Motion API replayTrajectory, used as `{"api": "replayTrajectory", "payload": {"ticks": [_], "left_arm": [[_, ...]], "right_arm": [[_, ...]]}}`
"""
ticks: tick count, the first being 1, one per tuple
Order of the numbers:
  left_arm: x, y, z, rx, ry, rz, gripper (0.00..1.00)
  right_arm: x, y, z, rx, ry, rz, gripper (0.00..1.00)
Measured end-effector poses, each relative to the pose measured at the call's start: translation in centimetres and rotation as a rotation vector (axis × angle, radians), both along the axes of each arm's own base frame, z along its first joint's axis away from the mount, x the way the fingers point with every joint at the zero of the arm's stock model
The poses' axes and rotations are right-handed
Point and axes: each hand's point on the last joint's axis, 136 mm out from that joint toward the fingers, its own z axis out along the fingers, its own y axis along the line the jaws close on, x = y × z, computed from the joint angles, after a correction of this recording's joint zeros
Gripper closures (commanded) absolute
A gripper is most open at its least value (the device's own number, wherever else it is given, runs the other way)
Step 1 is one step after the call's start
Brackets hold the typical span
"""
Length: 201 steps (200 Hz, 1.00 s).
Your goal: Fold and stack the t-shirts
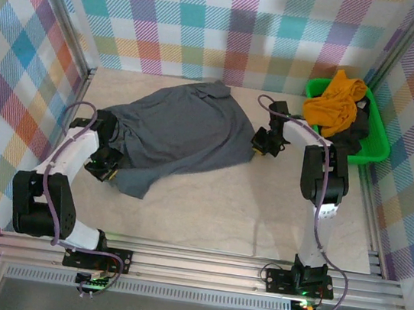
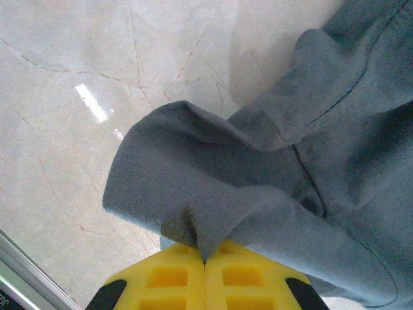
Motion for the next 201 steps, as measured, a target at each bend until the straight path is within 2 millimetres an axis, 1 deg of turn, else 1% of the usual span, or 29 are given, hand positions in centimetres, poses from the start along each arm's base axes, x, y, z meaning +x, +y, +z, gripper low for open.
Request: {"api": "replayTrajectory", "payload": {"ticks": [17, 36, 50, 88, 100, 113, 132, 146, 152, 166, 174, 189, 201], "left_arm": [[0.2, 0.0, 0.0, 0.0, 0.0, 0.0, 1.0], [0.6, 0.0, 0.2, 0.0, -0.007, -0.004, 1.0], [0.9, 0.0, 0.4, 0.001, -0.014, -0.004, 1.0], [1.0, 0.0, 0.4, 0.001, -0.019, -0.008, 1.0], [1.1, 0.0, 0.4, 0.0, -0.021, -0.009, 1.0], [1.2, 0.0, 0.4, -0.001, -0.024, -0.014, 1.0], [1.2, 0.0, 0.5, 0.0, -0.026, -0.022, 1.0], [1.3, 0.1, 0.5, 0.003, -0.029, -0.026, 1.0], [1.4, 0.1, 0.5, 0.004, -0.032, -0.027, 1.0], [1.4, 0.1, 0.5, 0.006, -0.034, -0.03, 1.0], [1.5, 0.2, 0.5, 0.01, -0.034, -0.033, 1.0], [1.8, 0.3, 0.6, 0.02, -0.034, -0.038, 1.0], [2.0, 0.5, 0.8, 0.029, -0.039, -0.044, 1.0]], "right_arm": [[0.0, -0.2, 0.1, -0.012, -0.004, -0.006, 1.0], [-0.4, -0.7, 0.9, -0.027, -0.016, -0.014, 1.0], [-1.3, -1.1, 2.3, -0.038, -0.028, -0.023, 1.0], [-4.6, -1.8, 8.0, -0.044, -0.082, -0.033, 1.0], [-5.9, -1.7, 9.1, -0.043, -0.078, -0.029, 1.0], [-7.4, -1.3, 9.6, -0.047, -0.051, -0.015, 1.0], [-9.3, -0.6, 9.2, -0.062, 0.014, 0.016, 1.0], [-10.0, -0.2, 8.5, -0.074, 0.074, 0.034, 1.0], [-10.0, 0.2, 8.1, -0.076, 0.095, 0.041, 0.94], [-8.8, 1.0, 6.8, -0.073, 0.136, 0.056, 0.74], [-7.7, 1.8, 5.8, -0.059, 0.155, 0.068, 0.66], [-5.5, 3.3, 3.5, -0.027, 0.179, 0.094, 0.56], [-4.7, 3.8, 2.0, -0.012, 0.188, 0.103, 0.52]]}}
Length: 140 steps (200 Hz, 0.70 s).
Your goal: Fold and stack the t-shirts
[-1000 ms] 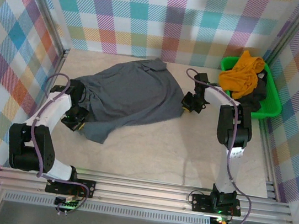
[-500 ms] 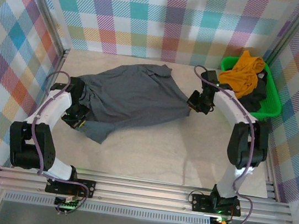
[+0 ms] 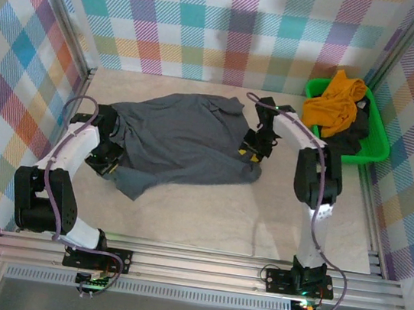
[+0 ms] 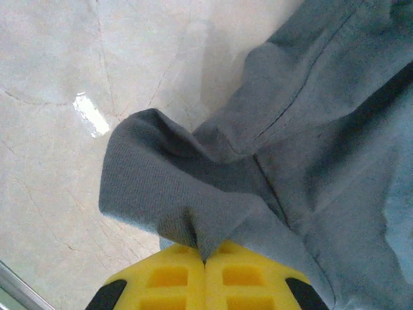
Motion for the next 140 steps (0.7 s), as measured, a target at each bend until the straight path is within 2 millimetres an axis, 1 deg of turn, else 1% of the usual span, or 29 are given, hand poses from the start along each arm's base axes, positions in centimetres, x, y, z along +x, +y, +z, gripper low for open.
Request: {"api": "replayTrajectory", "payload": {"ticks": [12, 16, 30, 38, 58, 68, 78, 88, 104, 126, 140], "left_arm": [[0.3, 0.1, 0.3, 0.007, -0.009, -0.006, 1.0], [0.4, 0.2, 0.4, 0.01, -0.012, -0.007, 1.0], [0.6, 0.3, 0.6, 0.017, -0.02, -0.009, 1.0], [0.6, 0.3, 0.6, 0.02, -0.02, -0.01, 1.0], [0.5, 0.3, 0.6, 0.02, -0.017, -0.01, 1.0], [0.5, 0.3, 0.6, 0.02, -0.017, -0.009, 1.0], [0.5, 0.3, 0.6, 0.019, -0.017, -0.009, 1.0], [0.5, 0.3, 0.6, 0.019, -0.017, -0.009, 1.0], [0.5, 0.3, 0.6, 0.017, -0.017, -0.009, 1.0], [0.6, 0.1, 0.6, 0.008, -0.017, -0.01, 1.0], [0.6, 0.0, 0.5, 0.002, -0.015, -0.011, 1.0]], "right_arm": [[-0.2, -0.2, -0.6, 0.004, 0.013, -0.003, 0.51], [-0.3, -0.4, -0.5, 0.005, 0.013, -0.013, 0.51], [-1.8, -1.4, -0.3, 0.007, 0.01, -0.044, 0.51], [-3.3, -2.4, 0.1, 0.005, 0.012, -0.075, 0.5], [-7.6, -6.1, 1.4, -0.01, 0.006, -0.187, 0.49], [-9.0, -7.6, 2.0, -0.015, -0.013, -0.239, 0.49], [-9.9, -8.4, 2.3, -0.011, -0.023, -0.273, 0.49], [-10.2, -8.5, 2.1, -0.007, -0.021, -0.292, 0.49], [-9.9, -8.1, 1.2, -0.002, -0.009, -0.299, 0.49], [-9.4, -7.7, -0.9, -0.008, 0.031, -0.307, 0.49], [-9.0, -7.4, -2.1, -0.009, 0.066, -0.308, 0.5]]}}
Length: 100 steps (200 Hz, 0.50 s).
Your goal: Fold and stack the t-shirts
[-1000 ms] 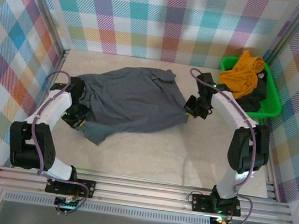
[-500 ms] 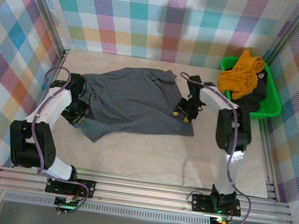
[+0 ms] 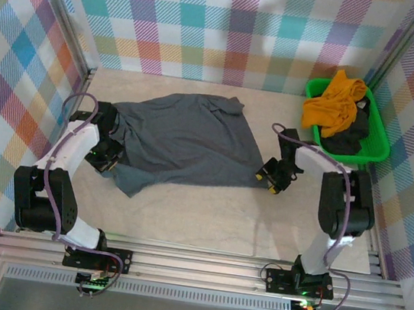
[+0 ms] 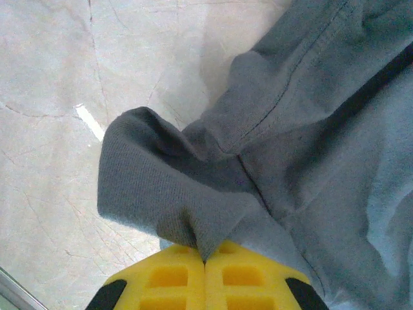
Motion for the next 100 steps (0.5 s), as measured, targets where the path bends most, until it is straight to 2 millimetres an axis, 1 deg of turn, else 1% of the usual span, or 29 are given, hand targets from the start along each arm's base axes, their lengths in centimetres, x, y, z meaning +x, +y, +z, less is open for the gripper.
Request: {"api": "replayTrajectory", "payload": {"ticks": [8, 16, 29, 46, 55, 61, 80, 91, 100], "left_arm": [[0.0, 0.0, 0.0, -0.002, 0.0, 0.0, 1.0], [0.1, -0.1, -0.1, -0.003, 0.0, 0.0, 1.0], [0.2, -0.2, -0.2, -0.01, -0.001, -0.001, 1.0], [0.3, -0.3, -0.3, -0.02, -0.001, -0.001, 1.0], [0.3, -0.5, -0.3, -0.029, 0.0, -0.001, 1.0], [0.3, -0.6, -0.3, -0.035, 0.0, 0.001, 1.0], [0.9, -1.0, 0.0, -0.059, -0.016, 0.005, 1.0], [1.8, -1.3, 0.6, -0.081, -0.04, 0.009, 1.0], [2.8, -1.6, 1.3, -0.103, -0.076, 0.013, 1.0]], "right_arm": [[0.4, 0.2, -0.6, 0.0, 0.018, -0.003, 0.52], [0.3, 0.2, -0.7, -0.003, 0.045, -0.008, 0.55], [0.6, 0.3, -0.6, 0.0, 0.057, -0.017, 0.68], [0.1, -0.2, -0.9, -0.025, 0.094, -0.03, 0.88], [0.0, -0.4, -0.9, -0.031, 0.1, -0.029, 0.95], [0.3, -0.2, -0.8, -0.022, 0.092, -0.033, 1.0], [2.5, 0.5, 0.1, -0.005, 0.014, -0.022, 1.0], [4.0, 0.8, 1.1, 0.001, -0.038, -0.016, 1.0], [5.5, 1.0, 2.3, 0.006, -0.089, -0.01, 1.0]]}}
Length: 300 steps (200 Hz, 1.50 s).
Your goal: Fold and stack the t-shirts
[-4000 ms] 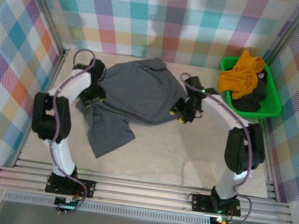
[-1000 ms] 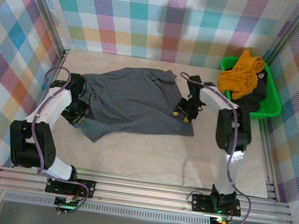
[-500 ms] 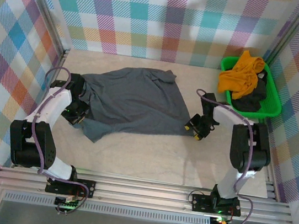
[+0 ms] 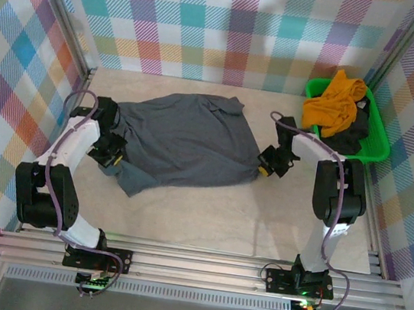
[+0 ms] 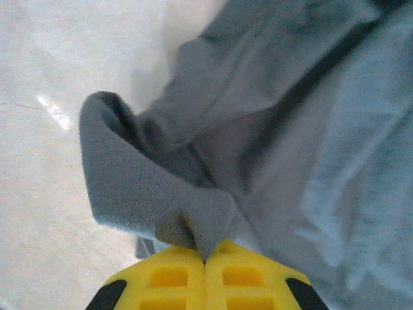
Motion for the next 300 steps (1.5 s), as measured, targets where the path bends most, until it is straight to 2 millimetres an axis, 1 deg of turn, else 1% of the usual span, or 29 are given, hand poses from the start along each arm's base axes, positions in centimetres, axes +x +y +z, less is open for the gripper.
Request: {"api": "replayTrajectory", "payload": {"ticks": [11, 20, 35, 49, 59, 61, 62, 65, 76, 88, 97, 109, 129, 142, 164, 181, 189, 201, 214, 227, 241, 251, 262, 265, 269, 272, 278, 291, 300], "left_arm": [[1.7, -0.4, 1.4, -0.028, -0.061, 0.002, 1.0], [3.3, -0.7, 3.1, -0.047, -0.117, 0.0, 1.0], [6.8, -1.1, 7.1, -0.075, -0.248, -0.002, 1.0], [10.5, -1.2, 12.5, -0.087, -0.415, -0.004, 1.0], [12.6, -1.3, 17.0, -0.097, -0.547, -0.003, 1.0], [13.0, -1.3, 18.0, -0.098, -0.576, -0.002, 1.0], [13.1, -1.3, 18.4, -0.098, -0.588, -0.002, 1.0], [13.6, -1.3, 20.0, -0.1, -0.634, -0.001, 1.0], [14.6, -1.3, 25.4, -0.103, -0.782, 0.001, 1.0], [14.9, -1.2, 31.1, -0.102, -0.937, 0.005, 1.0], [14.5, -1.1, 34.9, -0.098, -1.042, 0.009, 1.0], [13.3, -0.8, 39.0, -0.087, -1.159, 0.026, 1.0], [10.3, -0.1, 43.8, -0.056, -1.294, 0.059, 1.0], [7.6, 0.5, 46.7, -0.028, -1.375, 0.086, 1.0], [2.8, 1.4, 51.9, 0.021, -1.528, 0.136, 1.0], [-1.0, 1.8, 55.9, 0.041, -1.655, 0.167, 1.0], [-2.0, 1.9, 57.1, 0.041, -1.698, 0.172, 1.0], [-3.0, 1.8, 58.3, 0.032, -1.742, 0.179, 1.0], [-2.9, 1.8, 59.0, 0.01, -1.766, 0.184, 1.0], [-1.0, 1.7, 58.4, -0.014, -1.745, 0.18, 1.0], [3.1, 1.5, 56.9, -0.051, -1.695, 0.166, 1.0], [7.6, 1.5, 54.6, -0.089, -1.63, 0.156, 1.0], [11.7, 1.4, 52.2, -0.13, -1.567, 0.146, 1.0], [13.5, 1.6, 50.9, -0.148, -1.536, 0.148, 1.0], [15.1, 1.6, 49.7, -0.16, -1.508, 0.145, 1.0], [16.8, 1.7, 48.1, -0.178, -1.472, 0.148, 1.0], [19.4, 2.0, 45.6, -0.199, -1.415, 0.149, 1.0], [24.0, 2.5, 40.3, -0.24, -1.299, 0.16, 1.0], [26.0, 2.9, 37.3, -0.264, -1.235, 0.171, 1.0]], "right_arm": [[1.9, 0.4, 2.1, 0.007, -0.074, 0.014, 1.0], [3.6, 0.7, 4.5, 0.018, -0.148, 0.021, 1.0], [6.8, 1.2, 10.3, 0.044, -0.315, 0.036, 1.0], [9.3, 1.7, 16.7, 0.072, -0.487, 0.046, 1.0], [10.8, 1.8, 21.8, 0.094, -0.623, 0.05, 1.0], [10.8, 1.8, 22.1, 0.096, -0.633, 0.05, 1.0], [11.0, 1.8, 23.1, 0.1, -0.661, 0.05, 1.0], [11.3, 1.8, 24.5, 0.105, -0.696, 0.05, 1.0], [11.7, 1.5, 29.6, 0.122, -0.834, 0.048, 1.0], [11.5, 0.8, 34.7, 0.138, -0.973, 0.04, 1.0], [11.0, 0.2, 37.8, 0.145, -1.061, 0.031, 1.0], [9.8, -0.7, 41.6, 0.154, -1.172, 0.019, 1.0], [7.0, -1.7, 47.4, 0.162, -1.347, 0.011, 1.0], [4.4, -2.3, 51.1, 0.169, -1.463, 0.011, 1.0], [0.1, -3.1, 56.1, 0.187, -1.611, 0.005, 1.0], [-2.6, -3.4, 58.9, 0.2, -1.689, 0.006, 1.0], [-3.3, -3.7, 59.9, 0.202, -1.716, 0.003, 1.0], [-4.0, -3.9, 61.0, 0.207, -1.744, 0.0, 1.0], [-3.6, -3.8, 61.1, 0.212, -1.742, 0.003, 1.0], [-2.3, -3.5, 60.7, 0.22, -1.724, 0.011, 1.0], [0.1, -3.0, 59.6, 0.235, -1.688, 0.021, 1.0], [2.7, -2.4, 58.3, 0.253, -1.645, 0.031, 1.0], [5.5, -1.8, 56.7, 0.273, -1.598, 0.039, 1.0], [6.6, -1.5, 55.9, 0.279, -1.578, 0.041, 1.0], [7.6, -1.4, 55.2, 0.284, -1.561, 0.042, 1.0], [8.4, -1.2, 54.6, 0.29, -1.543, 0.045, 1.0], [10.1, -0.8, 53.4, 0.3, -1.512, 0.047, 1.0], [13.4, -0.2, 50.4, 0.313, -1.436, 0.05, 1.0], [15.0, 0.2, 49.0, 0.317, -1.401, 0.054, 1.0]]}}
